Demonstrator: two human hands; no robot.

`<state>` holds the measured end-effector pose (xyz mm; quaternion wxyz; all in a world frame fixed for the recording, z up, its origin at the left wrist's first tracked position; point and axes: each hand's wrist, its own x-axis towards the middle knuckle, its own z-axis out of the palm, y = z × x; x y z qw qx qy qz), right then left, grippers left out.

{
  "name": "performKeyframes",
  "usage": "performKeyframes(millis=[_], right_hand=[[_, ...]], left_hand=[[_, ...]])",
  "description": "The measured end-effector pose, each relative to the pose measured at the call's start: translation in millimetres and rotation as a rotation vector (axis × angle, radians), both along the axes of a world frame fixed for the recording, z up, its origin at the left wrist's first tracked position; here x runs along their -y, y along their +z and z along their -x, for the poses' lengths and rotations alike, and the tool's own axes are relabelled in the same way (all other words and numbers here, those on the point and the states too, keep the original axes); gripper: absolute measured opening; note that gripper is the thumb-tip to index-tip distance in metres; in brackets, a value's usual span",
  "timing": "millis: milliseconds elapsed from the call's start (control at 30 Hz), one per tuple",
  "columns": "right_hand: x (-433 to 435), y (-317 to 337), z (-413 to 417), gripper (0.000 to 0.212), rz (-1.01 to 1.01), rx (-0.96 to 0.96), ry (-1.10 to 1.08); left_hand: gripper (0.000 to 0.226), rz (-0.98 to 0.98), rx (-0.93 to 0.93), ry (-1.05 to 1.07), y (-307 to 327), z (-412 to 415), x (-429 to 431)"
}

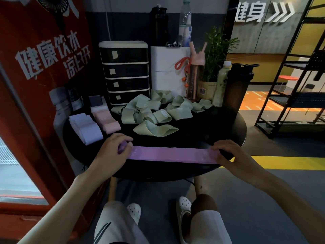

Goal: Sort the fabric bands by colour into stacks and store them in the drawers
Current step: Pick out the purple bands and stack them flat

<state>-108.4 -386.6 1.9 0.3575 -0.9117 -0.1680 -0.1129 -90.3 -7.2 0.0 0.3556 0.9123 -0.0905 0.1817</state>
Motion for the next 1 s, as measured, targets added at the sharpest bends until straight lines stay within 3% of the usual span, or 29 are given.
performKeyframes(millis=[67,167,267,433,733,1000], right_hand=[[-6,8,-3,0.016,0.034,0.055,-0.021],[-28,27,-9,0.020,0.132,0.099,-0.031],[-67,47,-20,0.023,0.205,0.130,0.105],[-159,66,-41,0.014,0.104,-0.082,0.389],[-232,61,-85,0.041,0.206,-0.386,0.492],[-245,58,-94,0.037,0.346,-0.401,0.574]], left_hand=[[0.022,0.022,0.006,0.071,2,4,0],[0.027,0.028,-0.006,0.178,3,7,-3],[0.027,-0.056,-0.048,0.257,3,10,-4],[0.030,-0.225,-0.128,0.370,0,15,-3],[0.041,-0.272,-0.071,0.528,-11,20,5],[0.043,-0.203,0.026,0.526,-23,16,-1]])
